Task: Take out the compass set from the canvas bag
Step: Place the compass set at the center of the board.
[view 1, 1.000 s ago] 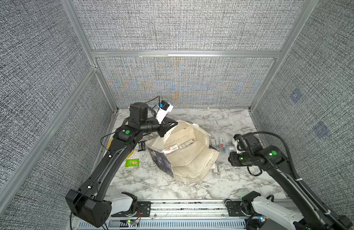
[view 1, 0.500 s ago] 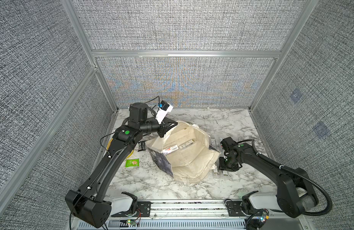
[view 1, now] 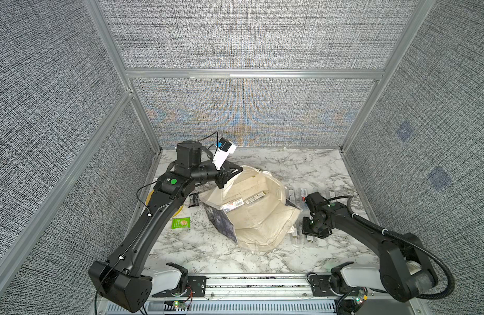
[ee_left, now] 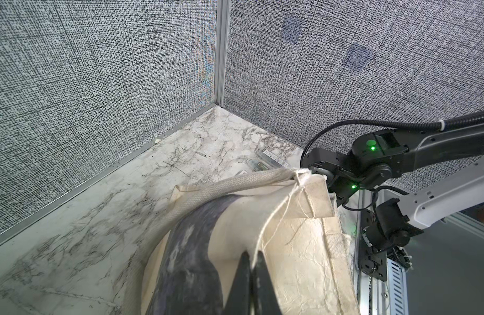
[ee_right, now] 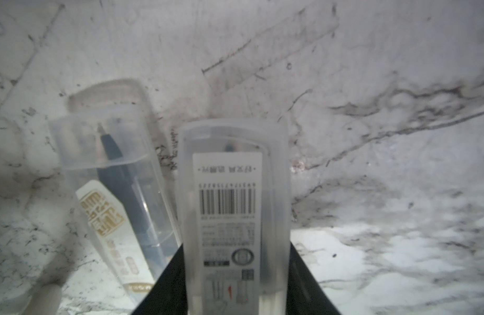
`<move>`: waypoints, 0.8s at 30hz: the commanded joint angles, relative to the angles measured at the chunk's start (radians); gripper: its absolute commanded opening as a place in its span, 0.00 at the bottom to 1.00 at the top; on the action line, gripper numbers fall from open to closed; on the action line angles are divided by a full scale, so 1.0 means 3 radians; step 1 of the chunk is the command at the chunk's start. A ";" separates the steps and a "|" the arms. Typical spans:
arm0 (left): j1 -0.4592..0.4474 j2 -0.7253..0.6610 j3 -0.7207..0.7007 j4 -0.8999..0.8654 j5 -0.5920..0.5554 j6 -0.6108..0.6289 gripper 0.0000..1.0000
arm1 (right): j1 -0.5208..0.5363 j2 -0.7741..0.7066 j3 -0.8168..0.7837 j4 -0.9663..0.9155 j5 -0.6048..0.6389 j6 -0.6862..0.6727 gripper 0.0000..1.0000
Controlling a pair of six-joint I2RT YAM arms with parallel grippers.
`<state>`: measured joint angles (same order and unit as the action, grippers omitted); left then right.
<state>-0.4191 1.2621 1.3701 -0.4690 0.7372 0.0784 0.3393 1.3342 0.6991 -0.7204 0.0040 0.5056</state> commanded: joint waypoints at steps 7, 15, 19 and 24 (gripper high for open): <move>-0.0003 -0.0039 0.0013 0.0141 0.0092 0.0020 0.00 | -0.0032 0.0257 0.0208 -0.0021 0.0237 -0.0243 0.54; 0.0001 -0.0044 0.0012 0.0127 0.0089 0.0025 0.00 | -0.0037 0.0293 0.0201 -0.0007 0.0221 -0.0233 0.60; 0.0000 -0.0043 0.0015 0.0132 0.0089 0.0020 0.00 | -0.0042 0.0250 0.0196 -0.0032 0.0295 -0.0189 0.60; 0.0001 -0.0038 0.0015 0.0132 0.0094 0.0020 0.00 | -0.0027 0.0052 0.0219 -0.0089 0.0326 -0.0221 0.60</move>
<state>-0.4183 1.2564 1.3701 -0.4694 0.7372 0.0784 0.3275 1.3830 0.7578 -0.7158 0.0853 0.4423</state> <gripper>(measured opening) 0.048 0.597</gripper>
